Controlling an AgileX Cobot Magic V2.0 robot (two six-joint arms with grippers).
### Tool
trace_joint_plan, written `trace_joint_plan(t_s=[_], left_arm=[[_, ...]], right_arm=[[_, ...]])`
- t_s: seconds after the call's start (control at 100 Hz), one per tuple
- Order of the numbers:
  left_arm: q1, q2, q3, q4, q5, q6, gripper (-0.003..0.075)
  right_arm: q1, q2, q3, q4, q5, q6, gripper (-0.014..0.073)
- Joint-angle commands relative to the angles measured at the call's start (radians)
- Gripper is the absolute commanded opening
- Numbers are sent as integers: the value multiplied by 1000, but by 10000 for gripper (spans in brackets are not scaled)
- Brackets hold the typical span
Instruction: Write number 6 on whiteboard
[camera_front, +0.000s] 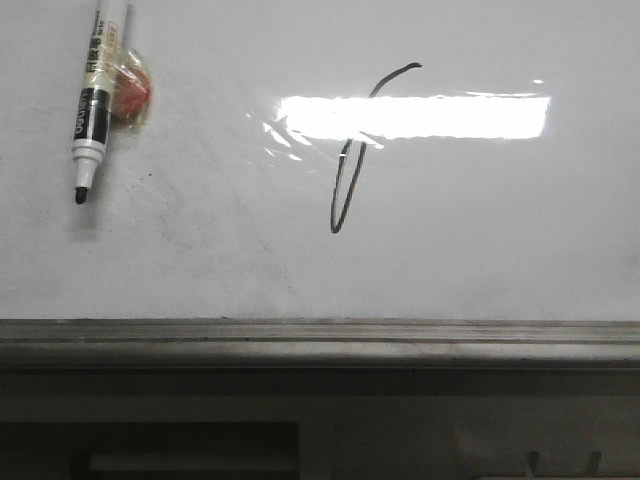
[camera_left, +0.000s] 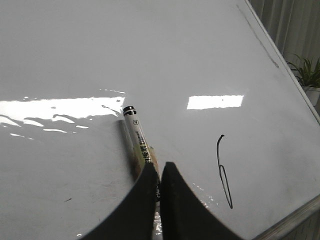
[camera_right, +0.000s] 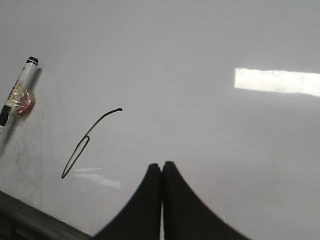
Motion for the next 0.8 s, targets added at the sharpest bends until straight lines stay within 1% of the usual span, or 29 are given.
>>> trace_joint_plan(t_s=[0.0,0.33,0.4,0.45,0.54,0.61,0.64,0.66,0.71,0.79], left_arm=[[1,10,-27,9,-26,0,-20],[1,10,-27,11,-26,0,-20],[3,16,-25,95,-26,-6,-20],[17,26,-25,200,-26,-40,-20],[82,60,-6,360,-43,-189,-20],[165,81,18,506,-48,-367,-20],[213,83,28,598,-43,-477,-20],[232,85,36,660,-40,-522,-20],[307,83,53,795,-31,-684,-20],[399,69,76,957,-29,-840,-20]], right_arm=[[-7,11,-25,29,-58,-8,-53],[-7,11,-25,29,-58,-8,-53],[-7,11,-25,29,-58,-8,-53],[-7,11,-25,29,-58,-8,-53],[-7,11,-25,29,-58,-8,-53],[-7,11,-25,29,-58,-8,-53],[-7,11,-25,29,-58,-8,-53],[-7,11,-25,29,-58,-8,-53],[-7,11,-25,29,-58,-8,-53],[-7,11,-25,29,-58,-8,-53]])
